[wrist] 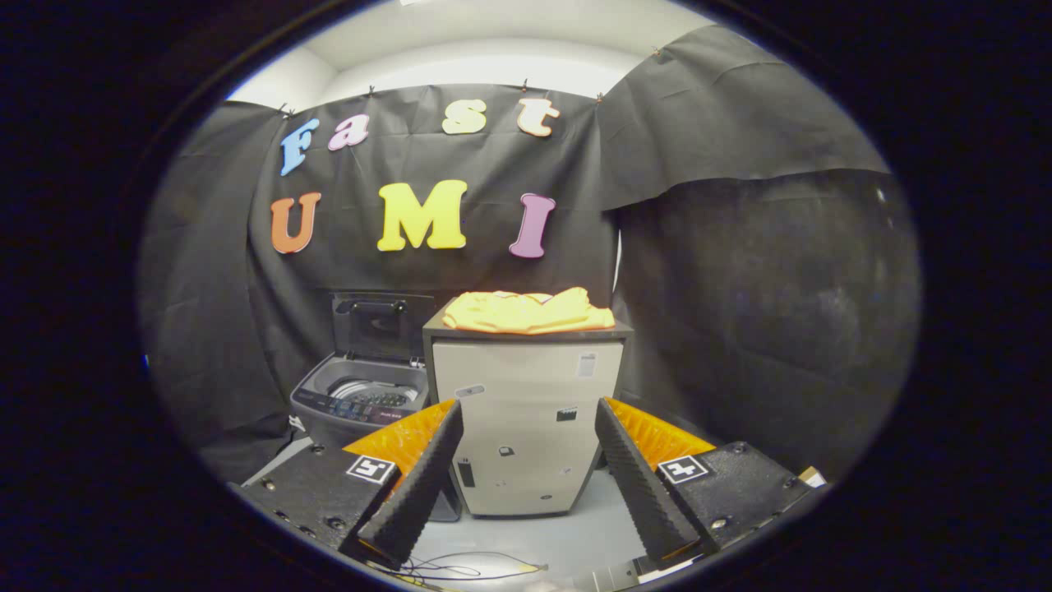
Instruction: Put the clothes into the washing machine and then close the washing machine lid.
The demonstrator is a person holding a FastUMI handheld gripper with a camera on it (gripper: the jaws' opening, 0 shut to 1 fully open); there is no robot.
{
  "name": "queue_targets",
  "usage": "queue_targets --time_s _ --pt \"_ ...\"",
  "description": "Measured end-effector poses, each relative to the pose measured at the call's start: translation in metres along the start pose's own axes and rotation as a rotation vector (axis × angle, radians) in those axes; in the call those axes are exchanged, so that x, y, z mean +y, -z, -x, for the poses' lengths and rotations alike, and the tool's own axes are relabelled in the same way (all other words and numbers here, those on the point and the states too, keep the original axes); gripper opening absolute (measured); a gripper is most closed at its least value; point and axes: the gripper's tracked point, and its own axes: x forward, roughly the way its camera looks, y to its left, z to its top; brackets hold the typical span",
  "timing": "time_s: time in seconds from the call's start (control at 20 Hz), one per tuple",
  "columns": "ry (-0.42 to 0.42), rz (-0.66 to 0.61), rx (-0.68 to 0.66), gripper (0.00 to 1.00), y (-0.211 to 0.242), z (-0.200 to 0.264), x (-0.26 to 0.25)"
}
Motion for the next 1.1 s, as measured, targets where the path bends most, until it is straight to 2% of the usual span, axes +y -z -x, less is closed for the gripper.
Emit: queue_targets --time_s 0.2,0.5,0.85,1.1 --pt "0.006 0.006 0.003 1.0 -0.03 -0.035 0.001" --pt "-0.039 0.001 0.007 1.0 -0.095 -0.111 -0.002" --pt "-0.067 -0.029 0.06 1.0 -0.155 -0.231 -0.016" --pt "-0.085 -0.002 0.14 1.0 -0.171 -0.314 -0.017"
